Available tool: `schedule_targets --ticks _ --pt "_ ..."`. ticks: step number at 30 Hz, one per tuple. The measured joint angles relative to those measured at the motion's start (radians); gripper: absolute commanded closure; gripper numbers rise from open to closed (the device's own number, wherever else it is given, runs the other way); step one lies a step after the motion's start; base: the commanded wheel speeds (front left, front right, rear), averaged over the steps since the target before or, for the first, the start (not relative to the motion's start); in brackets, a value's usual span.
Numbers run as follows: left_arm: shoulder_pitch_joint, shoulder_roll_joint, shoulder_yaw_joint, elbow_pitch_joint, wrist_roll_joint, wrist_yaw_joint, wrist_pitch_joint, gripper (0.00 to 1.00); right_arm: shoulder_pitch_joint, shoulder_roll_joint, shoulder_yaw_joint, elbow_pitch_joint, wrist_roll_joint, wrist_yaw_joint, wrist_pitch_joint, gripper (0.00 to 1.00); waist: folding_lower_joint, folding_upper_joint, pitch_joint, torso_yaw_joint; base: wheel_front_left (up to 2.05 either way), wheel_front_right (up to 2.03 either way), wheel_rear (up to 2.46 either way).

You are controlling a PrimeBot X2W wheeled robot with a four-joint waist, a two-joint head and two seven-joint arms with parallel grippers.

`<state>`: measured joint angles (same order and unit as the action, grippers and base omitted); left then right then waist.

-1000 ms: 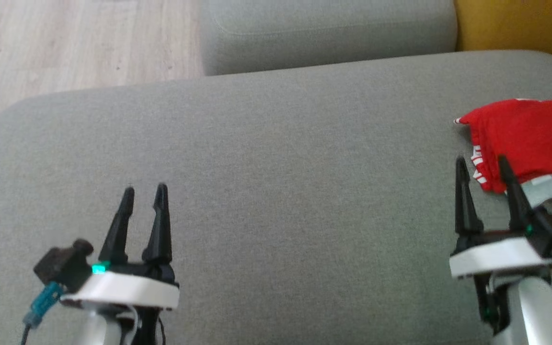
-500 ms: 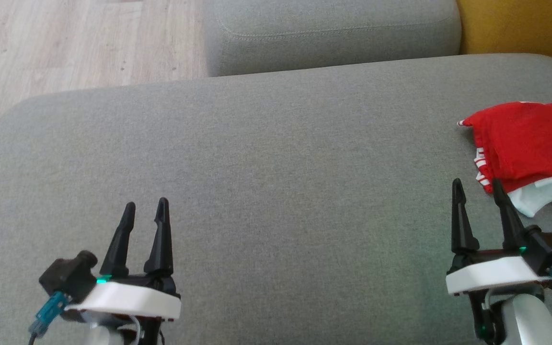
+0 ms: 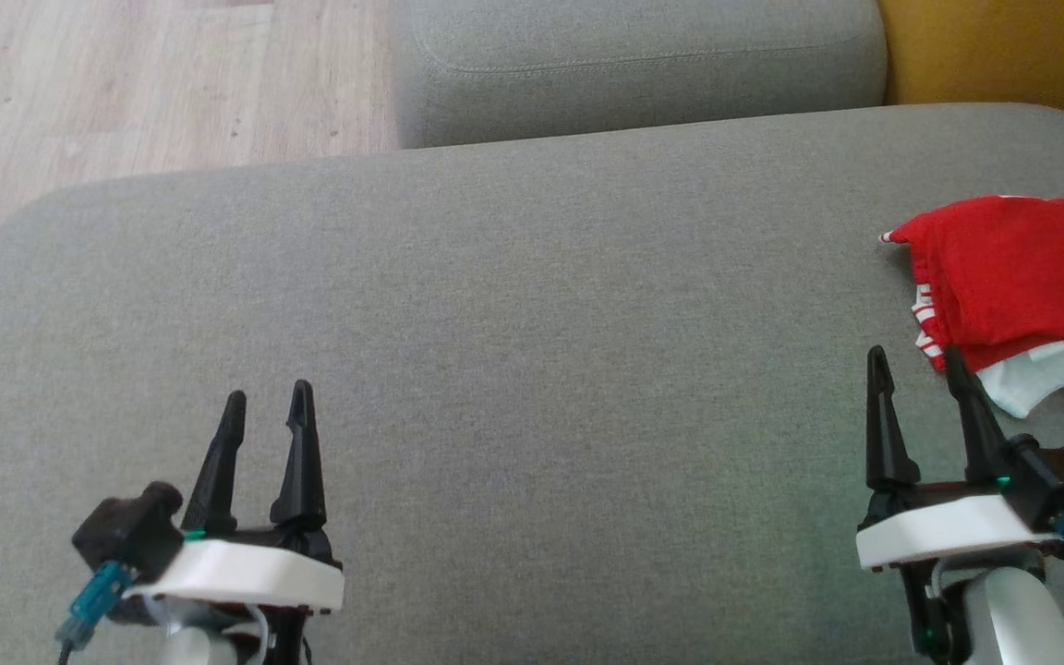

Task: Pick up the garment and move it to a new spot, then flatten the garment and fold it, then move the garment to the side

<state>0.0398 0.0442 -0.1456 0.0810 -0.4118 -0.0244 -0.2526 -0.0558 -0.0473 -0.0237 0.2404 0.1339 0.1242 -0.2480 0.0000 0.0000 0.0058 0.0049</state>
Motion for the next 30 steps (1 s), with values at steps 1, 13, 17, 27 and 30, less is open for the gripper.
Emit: schedule_targets --ticks 1,13,17,27,30 --pt "0.0 0.0 0.001 0.0 0.012 0.005 0.0 0.0 0.0 0.0 0.001 0.0 0.002 0.0 0.0 0.0 0.0 0.0 0.0 0.0 0.0 0.0 0.0" --pt "0.0 0.0 0.0 0.014 0.011 0.017 0.0 0.0 0.0 0.0 0.009 0.016 0.007 0.0 0.0 0.0 0.0 0.0 -0.003 -0.005 0.0 0.0 0.0" --pt "0.0 0.0 0.0 0.014 -0.002 0.015 0.0 0.0 0.0 0.0 0.013 0.016 0.007 0.0 0.0 0.0 0.0 0.0 -0.003 -0.006 0.0 0.0 0.0" --pt "0.001 -0.001 0.006 0.019 -0.032 0.007 0.001 1.0 0.001 0.0 0.016 0.029 0.015 0.0 0.001 1.0 0.0 0.0 -0.003 -0.006 0.0 0.0 0.0" --pt "0.026 -0.003 -0.003 0.073 -0.033 0.007 0.005 1.0 0.03 0.002 0.017 0.08 0.015 -0.001 0.002 1.0 0.0 0.0 -0.003 -0.006 0.0 0.0 0.0"
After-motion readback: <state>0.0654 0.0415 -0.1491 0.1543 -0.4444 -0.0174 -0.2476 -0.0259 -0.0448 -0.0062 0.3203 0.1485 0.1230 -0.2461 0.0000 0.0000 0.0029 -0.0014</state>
